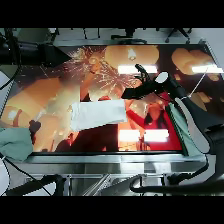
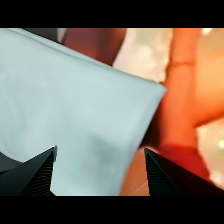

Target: Fold the shirts.

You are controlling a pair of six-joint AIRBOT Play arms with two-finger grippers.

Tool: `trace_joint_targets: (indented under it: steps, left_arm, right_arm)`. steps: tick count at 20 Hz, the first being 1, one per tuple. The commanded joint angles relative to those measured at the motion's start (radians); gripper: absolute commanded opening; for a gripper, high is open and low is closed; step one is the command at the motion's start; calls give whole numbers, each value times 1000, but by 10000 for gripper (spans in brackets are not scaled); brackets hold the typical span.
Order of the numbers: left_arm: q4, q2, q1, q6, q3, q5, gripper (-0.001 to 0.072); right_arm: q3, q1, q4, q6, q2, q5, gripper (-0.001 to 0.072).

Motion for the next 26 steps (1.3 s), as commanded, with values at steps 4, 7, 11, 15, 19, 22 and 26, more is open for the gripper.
trace_joint_targets:
  steps: [4, 7, 11, 15, 19, 22, 26]
  left_arm:
    - [-1, -2, 0, -1, 0, -4, 15]
    - [0, -2, 0, -1, 0, -3, 15]
    - [0, -2, 0, 0, 0, -11, 15]
    - [0, -2, 0, 0, 0, -30, 15]
    - [1, -2, 0, 0, 0, -29, 15]
    - [2, -2, 0, 0, 0, -31, 15]
    - [0, -2, 0, -1, 0, -53, 15]
  right_arm:
    - [-16, 10, 84, 24, -165, 58, 617]
    - [-16, 39, 200, -39, -219, 58, 588]
    - [11, 39, 369, -154, -190, 69, 19]
    - [92, -50, 402, -149, -74, 77, 18]
    - [128, -220, 413, -113, 51, 73, 18]
    - [131, -381, 414, -55, 127, 74, 18]
    - [130, -603, 412, 29, 247, 112, 18]
